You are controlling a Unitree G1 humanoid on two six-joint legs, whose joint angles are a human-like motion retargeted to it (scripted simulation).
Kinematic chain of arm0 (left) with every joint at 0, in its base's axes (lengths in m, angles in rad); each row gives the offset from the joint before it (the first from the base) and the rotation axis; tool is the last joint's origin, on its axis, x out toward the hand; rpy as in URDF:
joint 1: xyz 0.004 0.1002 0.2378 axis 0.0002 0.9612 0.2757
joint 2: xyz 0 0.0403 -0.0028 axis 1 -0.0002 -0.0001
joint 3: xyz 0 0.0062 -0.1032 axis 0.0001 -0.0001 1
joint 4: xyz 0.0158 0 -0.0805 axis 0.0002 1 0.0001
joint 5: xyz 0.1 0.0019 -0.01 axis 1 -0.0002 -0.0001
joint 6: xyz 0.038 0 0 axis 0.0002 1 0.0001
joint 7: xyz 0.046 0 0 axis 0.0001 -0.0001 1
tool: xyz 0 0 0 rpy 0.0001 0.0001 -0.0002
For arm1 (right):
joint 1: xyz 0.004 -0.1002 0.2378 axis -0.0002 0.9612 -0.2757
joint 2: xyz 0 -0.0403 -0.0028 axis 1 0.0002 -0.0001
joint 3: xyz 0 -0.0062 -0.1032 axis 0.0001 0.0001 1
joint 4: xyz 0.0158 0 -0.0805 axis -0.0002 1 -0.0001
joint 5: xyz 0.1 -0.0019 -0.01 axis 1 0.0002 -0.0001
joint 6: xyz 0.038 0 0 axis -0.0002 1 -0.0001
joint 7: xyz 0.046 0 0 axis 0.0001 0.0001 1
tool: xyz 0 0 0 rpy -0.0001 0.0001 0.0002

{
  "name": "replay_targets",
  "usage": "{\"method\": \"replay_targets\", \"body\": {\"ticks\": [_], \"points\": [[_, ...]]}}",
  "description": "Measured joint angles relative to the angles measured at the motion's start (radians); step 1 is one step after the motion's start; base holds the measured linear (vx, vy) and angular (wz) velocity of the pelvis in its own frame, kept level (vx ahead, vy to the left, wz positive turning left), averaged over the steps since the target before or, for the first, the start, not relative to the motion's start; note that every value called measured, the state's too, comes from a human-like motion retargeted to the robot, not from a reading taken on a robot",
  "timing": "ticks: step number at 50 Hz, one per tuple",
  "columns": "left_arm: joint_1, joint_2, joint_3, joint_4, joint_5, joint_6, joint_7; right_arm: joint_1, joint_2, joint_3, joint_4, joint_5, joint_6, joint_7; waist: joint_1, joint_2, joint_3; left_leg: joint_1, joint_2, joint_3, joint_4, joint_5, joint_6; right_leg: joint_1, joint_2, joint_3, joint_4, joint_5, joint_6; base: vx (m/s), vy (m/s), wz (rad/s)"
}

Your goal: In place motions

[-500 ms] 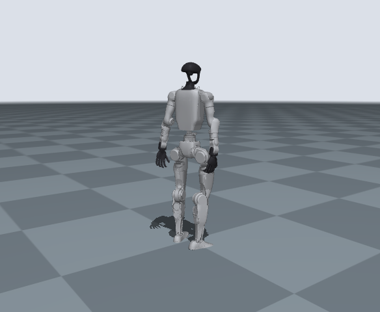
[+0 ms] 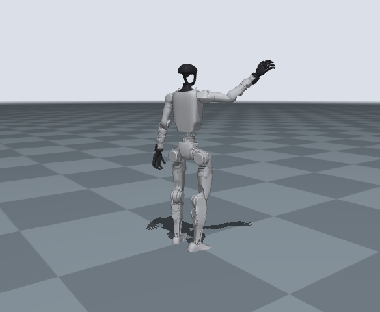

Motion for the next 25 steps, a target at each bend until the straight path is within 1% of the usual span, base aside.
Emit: {"method": "replay_targets", "body": {"ticks": [2,4,5,7,10,12,13,14,15,17,18,20,21,22,25], "points": [[-0.012,0.000,-0.002,0.000,-0.005,0.000,0.002,-0.058,-0.051,0.115,-0.201,-0.211,0.030,-0.053,0.010,-0.001,0.006,0.009,0.002,0.005,-0.004,-0.003,0.001,0.003,0.004,0.008,0.001,-0.002,0.000,-0.04,-0.09,-0.11],[-0.019,-0.002,0.000,-0.003,-0.010,0.002,-0.008,-0.107,-0.101,0.215,-0.405,-0.432,0.009,-0.096,0.015,-0.003,0.007,0.016,0.004,0.009,-0.005,-0.005,0.000,0.005,0.008,0.013,0.002,-0.004,0.000,0.00,-0.07,-0.08],[-0.022,-0.003,0.002,-0.006,-0.011,0.003,-0.015,-0.131,-0.127,0.264,-0.510,-0.537,-0.018,-0.116,0.015,-0.004,0.007,0.019,0.005,0.010,-0.006,-0.007,0.000,0.006,0.009,0.014,0.002,-0.005,0.001,0.03,-0.06,-0.01],[-0.025,0.000,0.002,-0.015,-0.016,0.000,-0.020,-0.195,-0.194,0.374,-0.732,-0.685,-0.101,-0.133,0.016,-0.011,0.004,0.022,0.006,0.012,-0.008,-0.009,-0.001,0.008,0.012,0.016,0.003,-0.008,0.002,0.00,0.00,0.00],[-0.032,0.020,-0.005,-0.027,-0.017,-0.007,-0.019,-0.352,-0.284,0.595,-1.061,-0.779,-0.216,-0.124,0.019,-0.035,0.003,0.029,0.007,0.011,-0.010,-0.012,-0.002,0.014,0.016,0.018,0.003,-0.012,0.004,0.04,-0.06,0.06],[-0.029,0.020,0.007,-0.027,-0.011,-0.011,-0.019,-0.691,-0.258,0.977,-1.171,-0.766,-0.280,-0.155,0.003,-0.038,0.000,0.035,0.007,0.008,-0.011,-0.014,-0.002,0.021,0.018,0.019,0.004,-0.015,0.007,0.03,-0.07,0.10],[-0.027,0.012,0.012,-0.026,-0.008,-0.012,-0.021,-0.857,-0.223,1.162,-1.187,-0.755,-0.319,-0.188,-0.004,-0.033,-0.001,0.038,0.007,0.006,-0.011,-0.014,-0.002,0.024,0.019,0.020,0.005,-0.016,0.008,0.02,-0.06,0.08],[-0.025,0.007,0.012,-0.027,-0.006,-0.012,-0.022,-0.938,-0.203,1.253,-1.195,-0.749,-0.353,-0.226,-0.006,-0.031,-0.002,0.040,0.007,0.005,-0.011,-0.015,-0.001,0.026,0.021,0.020,0.005,-0.017,0.009,0.00,0.00,0.00],[-0.024,0.003,0.010,-0.028,-0.004,-0.012,-0.024,-0.976,-0.191,1.297,-1.200,-0.745,-0.383,-0.266,-0.006,-0.029,-0.003,0.040,0.007,0.004,-0.011,-0.016,-0.001,0.027,0.022,0.021,0.006,-0.017,0.009,0.00,0.00,0.00],[-0.031,-0.020,0.002,-0.025,0.000,-0.011,-0.027,-1.007,-0.201,1.311,-1.136,-0.739,-0.380,-0.355,0.003,-0.013,0.001,0.040,0.008,0.004,-0.010,-0.017,0.001,0.026,0.025,0.025,0.006,-0.018,0.010,0.00,0.00,0.00],[-0.036,-0.033,-0.002,-0.023,0.002,-0.010,-0.026,-0.999,-0.215,1.289,-1.084,-0.736,-0.358,-0.384,0.009,-0.002,0.002,0.038,0.009,0.005,-0.010,-0.018,0.001,0.024,0.026,0.027,0.006,-0.018,0.011,0.00,0.00,0.00],[-0.042,-0.060,-0.009,-0.016,0.003,-0.008,-0.022,-0.945,-0.246,1.203,-0.953,-0.726,-0.290,-0.396,0.015,0.018,-0.001,0.031,0.010,0.004,-0.010,-0.018,0.001,0.017,0.027,0.029,0.006,-0.018,0.012,0.00,0.00,0.00],[-0.041,-0.073,-0.010,-0.010,0.002,-0.007,-0.019,-0.893,-0.251,1.135,-0.870,-0.707,-0.245,-0.396,0.013,0.028,-0.005,0.026,0.011,0.003,-0.010,-0.018,0.001,0.014,0.027,0.028,0.005,-0.018,0.013,0.00,0.00,0.00],[-0.039,-0.080,-0.007,-0.004,0.001,-0.007,-0.017,-0.811,-0.249,1.036,-0.786,-0.686,-0.203,-0.397,0.008,0.033,-0.010,0.022,0.011,0.002,-0.009,-0.017,0.001,0.011,0.027,0.027,0.005,-0.018,0.013,0.00,0.00,0.00],[-0.025,-0.069,0.015,0.016,-0.001,-0.001,-0.015,-0.418,-0.184,0.581,-0.522,-0.566,-0.114,-0.444,-0.021,0.023,-0.020,0.016,0.011,0.000,-0.009,-0.016,0.001,0.008,0.026,0.023,0.002,-0.016,0.012,0.00,0.02,-0.02]]}}
